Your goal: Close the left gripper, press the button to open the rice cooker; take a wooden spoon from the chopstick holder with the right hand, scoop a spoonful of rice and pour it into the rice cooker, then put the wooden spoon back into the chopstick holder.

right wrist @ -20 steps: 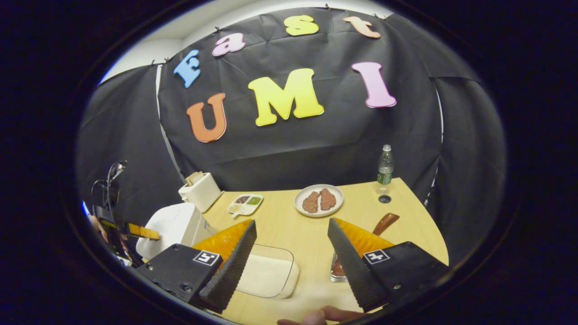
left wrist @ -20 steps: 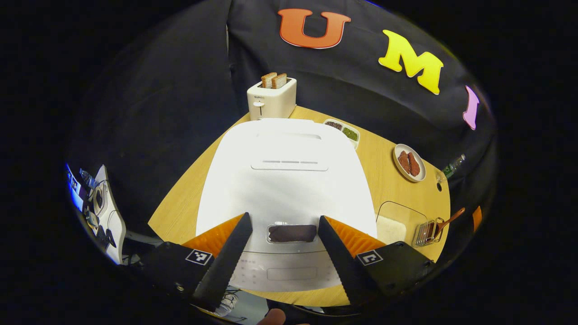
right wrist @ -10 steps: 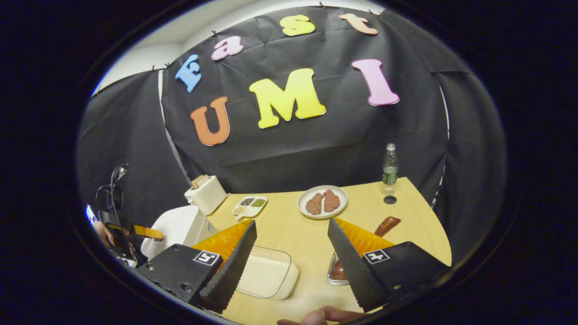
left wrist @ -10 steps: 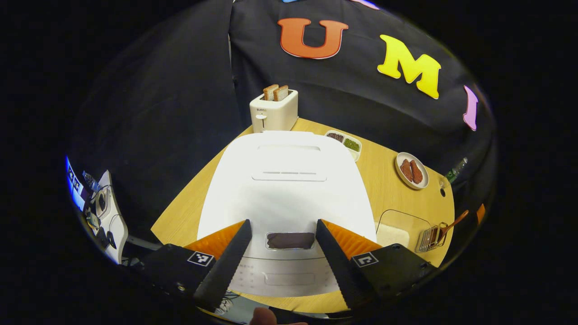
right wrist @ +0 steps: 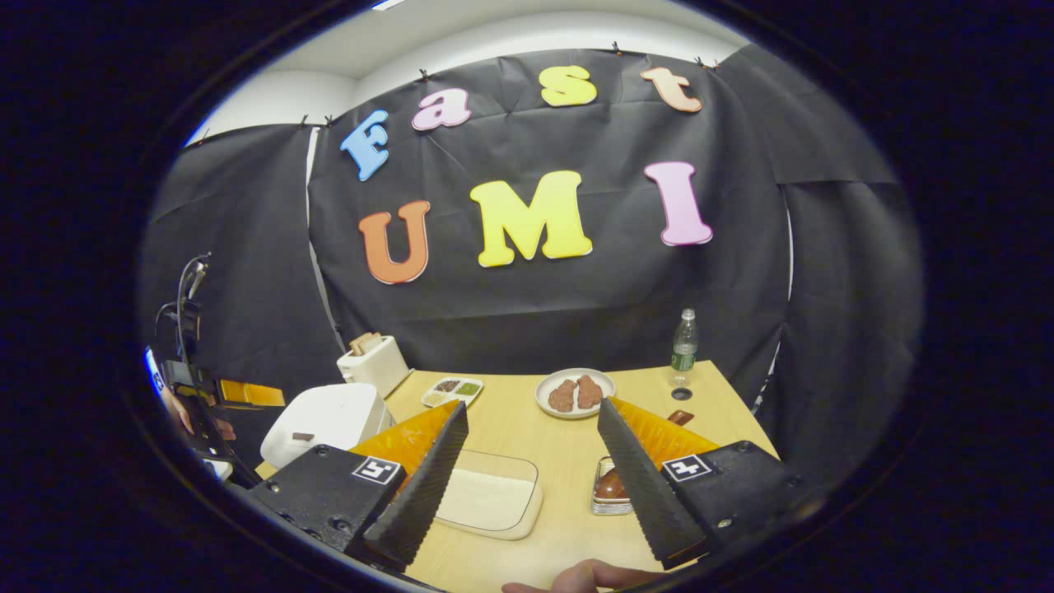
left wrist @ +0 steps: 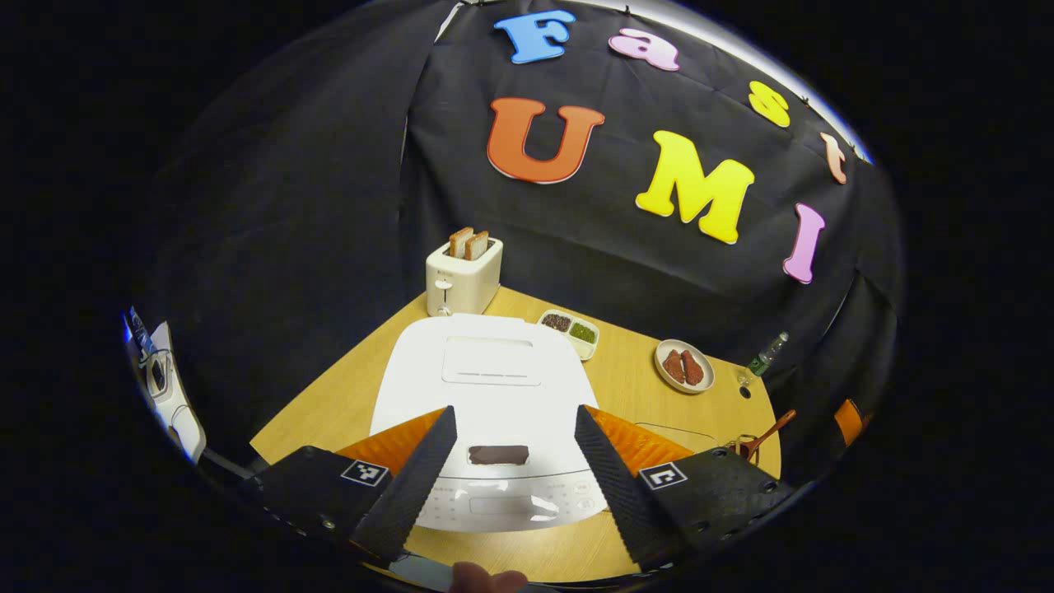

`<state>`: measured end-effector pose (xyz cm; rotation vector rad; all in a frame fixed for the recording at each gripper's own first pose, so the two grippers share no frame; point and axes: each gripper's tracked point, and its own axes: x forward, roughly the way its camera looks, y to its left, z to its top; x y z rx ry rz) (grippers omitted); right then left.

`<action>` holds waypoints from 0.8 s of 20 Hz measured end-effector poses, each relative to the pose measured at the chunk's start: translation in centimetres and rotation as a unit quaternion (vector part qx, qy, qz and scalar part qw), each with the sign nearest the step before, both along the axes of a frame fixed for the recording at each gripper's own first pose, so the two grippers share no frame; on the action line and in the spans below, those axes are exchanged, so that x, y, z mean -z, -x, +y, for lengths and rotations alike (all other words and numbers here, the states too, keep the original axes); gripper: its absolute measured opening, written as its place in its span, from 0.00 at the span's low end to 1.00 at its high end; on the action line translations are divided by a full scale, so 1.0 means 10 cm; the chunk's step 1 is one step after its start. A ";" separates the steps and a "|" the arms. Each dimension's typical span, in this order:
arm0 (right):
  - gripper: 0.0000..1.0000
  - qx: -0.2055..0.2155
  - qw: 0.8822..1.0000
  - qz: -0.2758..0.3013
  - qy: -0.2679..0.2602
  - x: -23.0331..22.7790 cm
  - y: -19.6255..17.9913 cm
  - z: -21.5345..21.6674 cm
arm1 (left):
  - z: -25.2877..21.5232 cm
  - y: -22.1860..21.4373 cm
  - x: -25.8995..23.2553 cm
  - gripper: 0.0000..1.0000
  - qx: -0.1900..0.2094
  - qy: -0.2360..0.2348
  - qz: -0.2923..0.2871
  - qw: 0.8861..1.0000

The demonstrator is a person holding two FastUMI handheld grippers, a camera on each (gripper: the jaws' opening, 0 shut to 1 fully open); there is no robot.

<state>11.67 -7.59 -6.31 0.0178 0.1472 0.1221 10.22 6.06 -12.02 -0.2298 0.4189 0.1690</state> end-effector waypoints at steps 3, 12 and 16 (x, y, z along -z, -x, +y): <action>1.00 0.018 0.999 -0.034 0.011 -0.25 0.40 0.08 | -0.19 0.39 -0.54 0.95 0.033 -0.039 -0.074 0.996; 0.96 0.063 0.991 -0.112 0.030 -0.84 1.57 0.23 | -0.84 1.22 -1.45 0.94 0.112 -0.064 -0.233 0.964; 0.98 0.052 0.992 -0.114 0.031 -0.89 1.75 0.38 | -0.98 1.38 -1.62 0.94 0.124 -0.049 -0.255 0.958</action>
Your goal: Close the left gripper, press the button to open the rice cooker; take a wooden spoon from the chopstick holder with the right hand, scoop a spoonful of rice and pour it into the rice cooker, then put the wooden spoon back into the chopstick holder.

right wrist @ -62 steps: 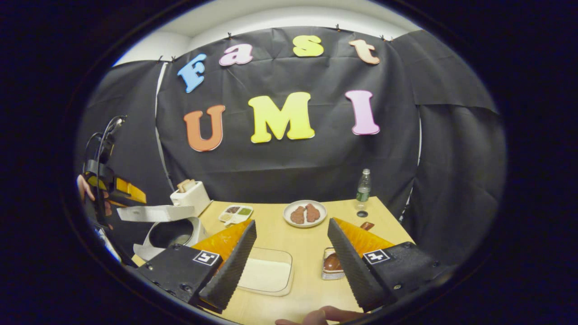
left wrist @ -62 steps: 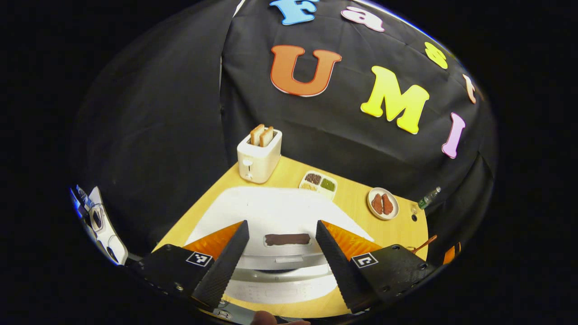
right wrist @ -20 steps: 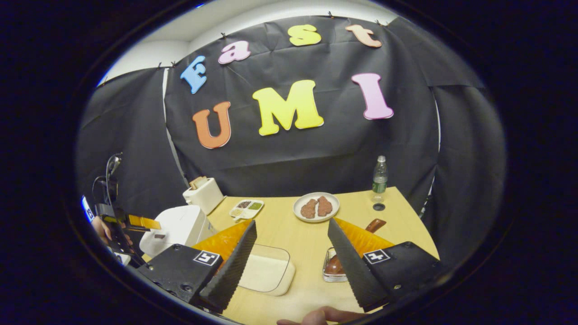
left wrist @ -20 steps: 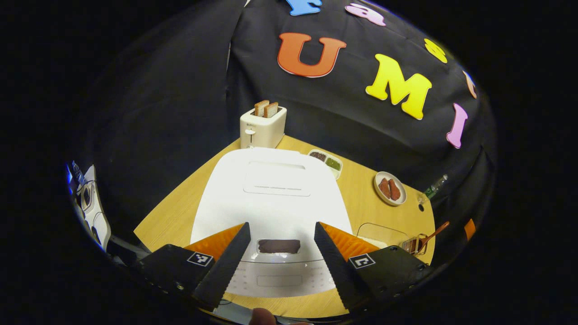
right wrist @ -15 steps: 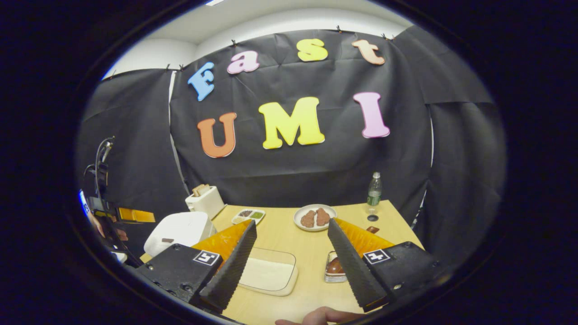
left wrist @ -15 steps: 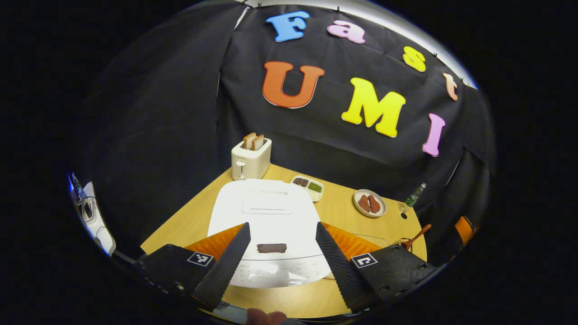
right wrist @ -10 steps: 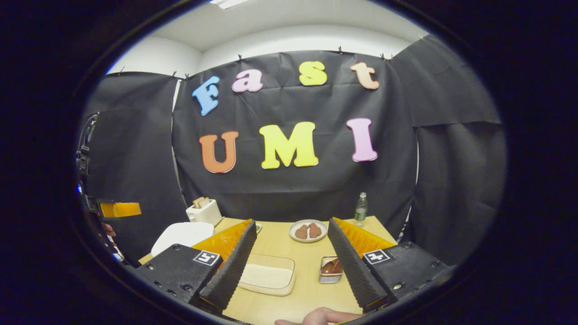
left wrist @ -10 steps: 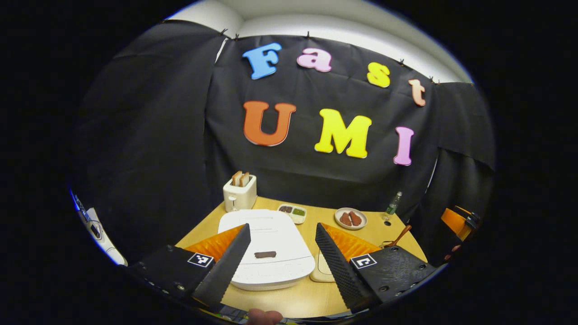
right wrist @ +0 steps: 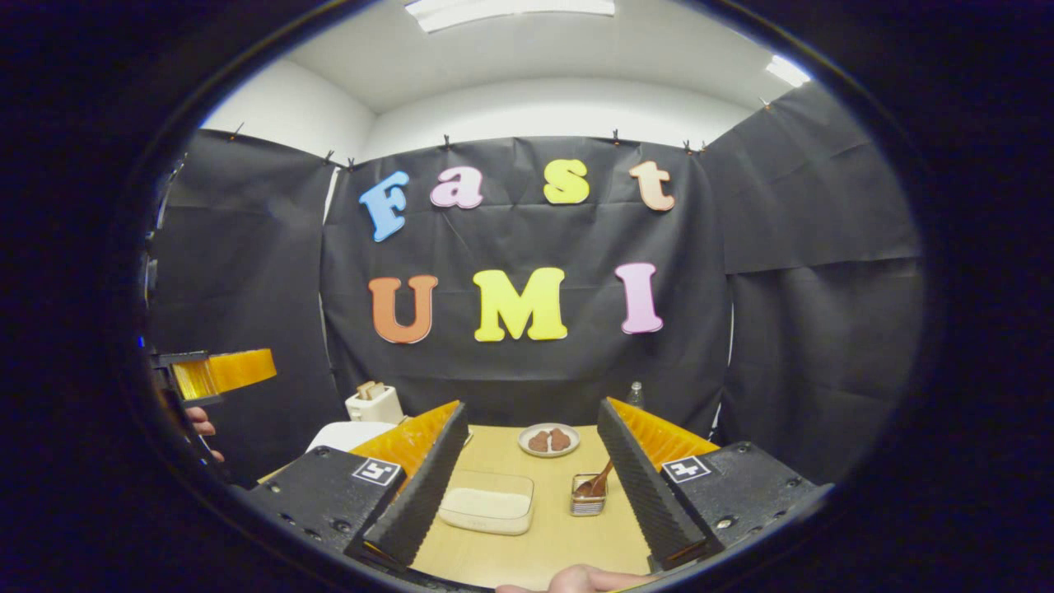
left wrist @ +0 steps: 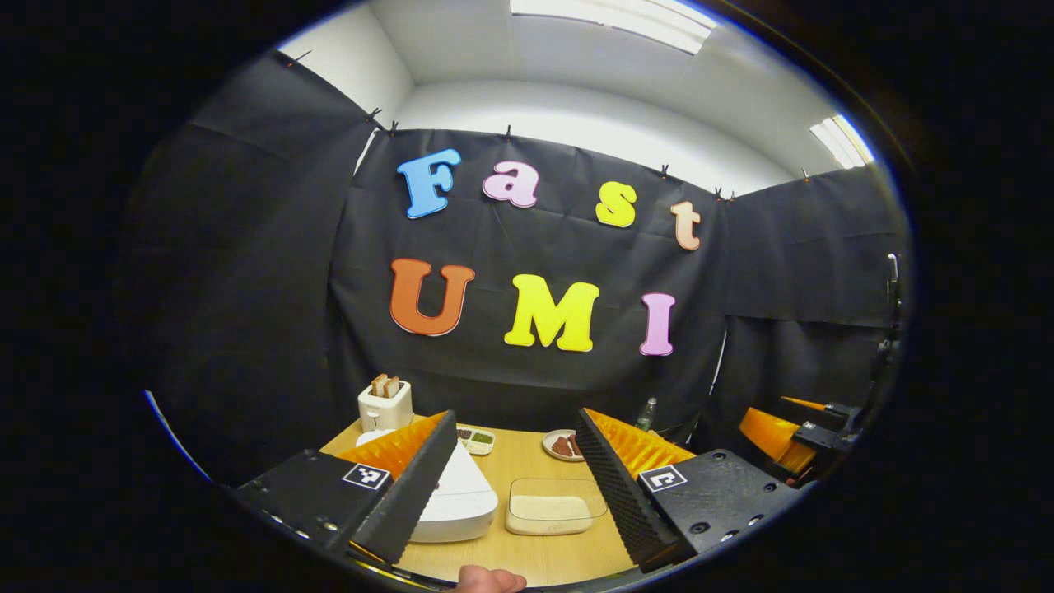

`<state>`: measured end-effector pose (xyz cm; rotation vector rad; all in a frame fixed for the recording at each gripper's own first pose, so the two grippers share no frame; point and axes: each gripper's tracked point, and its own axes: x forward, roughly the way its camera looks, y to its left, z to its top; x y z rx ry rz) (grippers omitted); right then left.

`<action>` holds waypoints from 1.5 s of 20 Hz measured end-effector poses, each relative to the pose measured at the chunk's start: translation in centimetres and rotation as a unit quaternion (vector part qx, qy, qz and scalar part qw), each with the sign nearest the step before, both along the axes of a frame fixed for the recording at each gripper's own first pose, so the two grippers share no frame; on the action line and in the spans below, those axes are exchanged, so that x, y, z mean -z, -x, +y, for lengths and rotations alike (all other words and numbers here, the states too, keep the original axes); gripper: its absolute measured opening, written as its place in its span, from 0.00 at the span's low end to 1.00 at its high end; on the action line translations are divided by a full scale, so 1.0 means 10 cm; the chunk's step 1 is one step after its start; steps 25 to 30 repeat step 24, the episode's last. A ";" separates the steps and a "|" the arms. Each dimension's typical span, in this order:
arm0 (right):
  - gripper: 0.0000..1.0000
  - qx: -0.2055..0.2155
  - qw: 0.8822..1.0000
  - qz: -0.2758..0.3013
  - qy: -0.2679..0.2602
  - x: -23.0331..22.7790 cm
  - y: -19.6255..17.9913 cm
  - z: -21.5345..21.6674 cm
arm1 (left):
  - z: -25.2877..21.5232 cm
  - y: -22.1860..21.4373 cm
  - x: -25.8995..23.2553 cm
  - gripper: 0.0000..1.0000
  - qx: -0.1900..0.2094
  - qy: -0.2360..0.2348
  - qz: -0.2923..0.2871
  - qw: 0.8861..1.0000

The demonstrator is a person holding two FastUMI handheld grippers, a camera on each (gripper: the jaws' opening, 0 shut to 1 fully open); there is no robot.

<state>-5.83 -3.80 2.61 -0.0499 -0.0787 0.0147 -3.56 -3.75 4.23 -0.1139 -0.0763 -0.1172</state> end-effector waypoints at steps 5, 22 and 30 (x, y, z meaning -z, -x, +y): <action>0.96 -0.012 1.000 0.001 -0.002 -0.01 0.01 0.07 | 0.03 0.17 -0.03 0.94 -0.021 -0.010 -0.011 1.000; 1.00 -0.053 0.998 0.017 -0.003 0.11 -0.13 0.22 | 0.11 0.34 0.15 0.94 -0.071 -0.046 -0.001 0.996; 1.00 -0.055 0.998 0.019 -0.003 0.15 -0.15 0.20 | 0.13 0.35 0.13 0.94 -0.077 -0.045 -0.001 0.996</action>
